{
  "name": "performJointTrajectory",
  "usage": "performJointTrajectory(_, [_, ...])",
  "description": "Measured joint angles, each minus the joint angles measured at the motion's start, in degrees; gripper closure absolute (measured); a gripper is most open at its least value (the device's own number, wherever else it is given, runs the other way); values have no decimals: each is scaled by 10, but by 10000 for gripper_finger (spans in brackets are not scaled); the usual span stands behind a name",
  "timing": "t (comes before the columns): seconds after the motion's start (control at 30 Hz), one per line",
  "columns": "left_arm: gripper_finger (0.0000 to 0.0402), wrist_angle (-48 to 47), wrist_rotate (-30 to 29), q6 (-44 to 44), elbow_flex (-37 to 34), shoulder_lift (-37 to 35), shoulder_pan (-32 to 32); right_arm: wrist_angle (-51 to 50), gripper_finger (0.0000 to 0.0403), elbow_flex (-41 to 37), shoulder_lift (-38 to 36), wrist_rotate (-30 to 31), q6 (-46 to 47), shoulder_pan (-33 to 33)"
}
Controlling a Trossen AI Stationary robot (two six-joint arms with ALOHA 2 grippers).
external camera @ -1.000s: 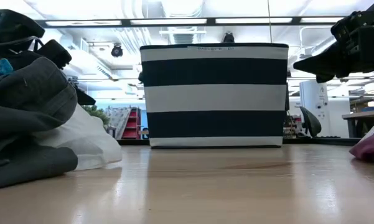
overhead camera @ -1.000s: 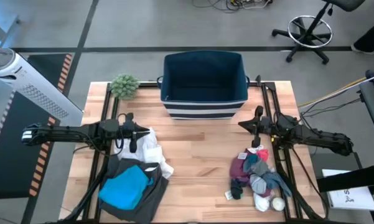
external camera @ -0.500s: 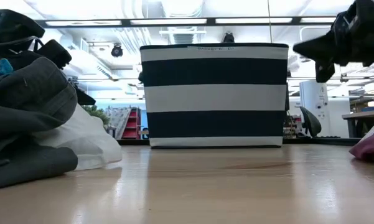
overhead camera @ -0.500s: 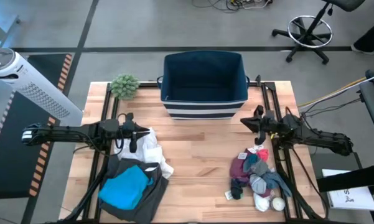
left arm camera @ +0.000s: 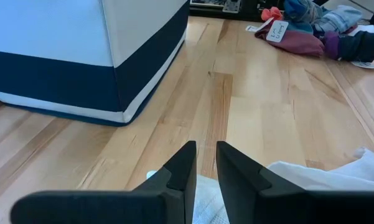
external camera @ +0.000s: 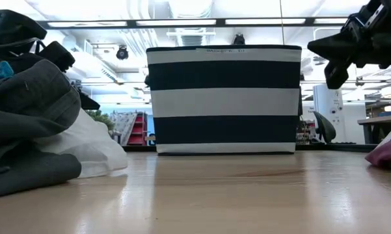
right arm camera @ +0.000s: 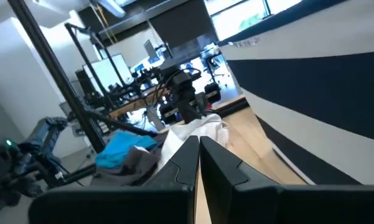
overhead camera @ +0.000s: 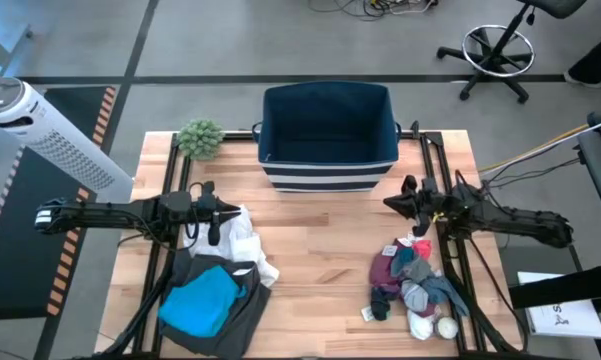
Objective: Sort clothes
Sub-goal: Put the white sock into the blue laundry organizer
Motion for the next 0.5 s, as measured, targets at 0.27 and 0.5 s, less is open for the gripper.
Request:
performJointTrajectory(0.27, [351,0,0,0,0,0,0,81,403,0,85,-48,-39,8])
performJointTrajectory(0.5, [351,0,0,0,0,0,0,144,403,18,158,-50,-77,25])
